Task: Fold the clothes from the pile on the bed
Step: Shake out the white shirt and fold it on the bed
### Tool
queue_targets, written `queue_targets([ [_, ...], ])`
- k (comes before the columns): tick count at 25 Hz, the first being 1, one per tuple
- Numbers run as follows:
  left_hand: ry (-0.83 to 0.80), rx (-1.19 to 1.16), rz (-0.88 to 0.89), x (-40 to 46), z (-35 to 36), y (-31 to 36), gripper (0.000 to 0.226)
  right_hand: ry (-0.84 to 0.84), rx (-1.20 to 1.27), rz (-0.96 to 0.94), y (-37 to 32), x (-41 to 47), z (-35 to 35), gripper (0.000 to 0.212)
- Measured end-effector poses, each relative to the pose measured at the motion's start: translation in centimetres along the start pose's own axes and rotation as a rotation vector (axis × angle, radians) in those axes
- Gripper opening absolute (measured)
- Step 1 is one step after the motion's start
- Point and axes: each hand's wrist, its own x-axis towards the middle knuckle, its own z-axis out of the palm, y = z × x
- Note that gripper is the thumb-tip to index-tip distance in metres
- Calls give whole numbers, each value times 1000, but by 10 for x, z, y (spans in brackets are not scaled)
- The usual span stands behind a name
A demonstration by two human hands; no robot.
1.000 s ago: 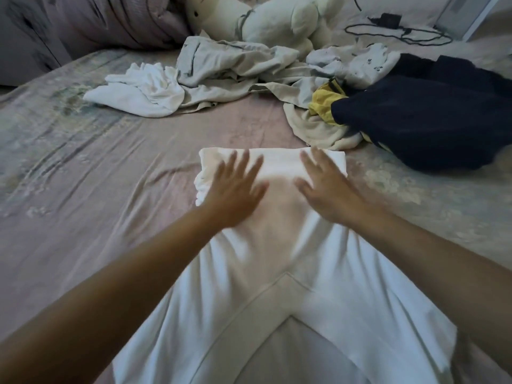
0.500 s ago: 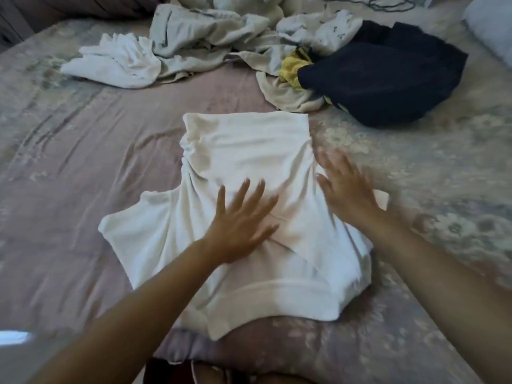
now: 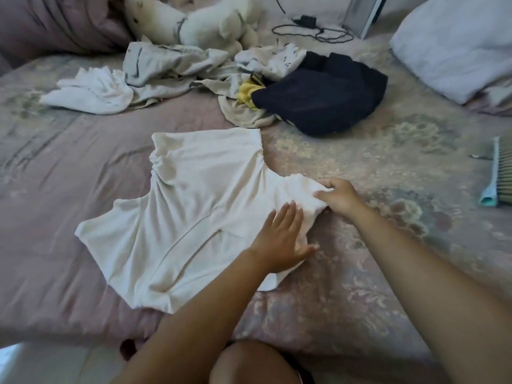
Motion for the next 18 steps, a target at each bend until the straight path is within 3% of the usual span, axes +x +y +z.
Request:
queue_targets([
  [2, -53, 38, -23, 5, 14, 24, 84, 78, 70, 108, 12, 2, -16, 23],
  [4, -70, 69, -64, 6, 23, 31, 70, 45, 8, 153, 24, 1, -26, 27],
  [6, -98, 60, -94, 4, 17, 32, 57, 17, -9, 125, 26, 2, -32, 25],
  [9, -160, -42, -40, -2, -3, 43, 58, 65, 86, 25, 19, 4, -38, 5],
  [11, -271, -71, -2, -6, -10, 48, 65, 29, 67, 43, 22, 5, -38, 11],
  [13, -296, -67, 3, -4, -15, 48, 57, -14, 55, 79, 29, 5, -33, 21],
  [18, 265, -380, -179, 56, -47, 7, 32, 64, 158, -119, 27, -4, -36, 26],
])
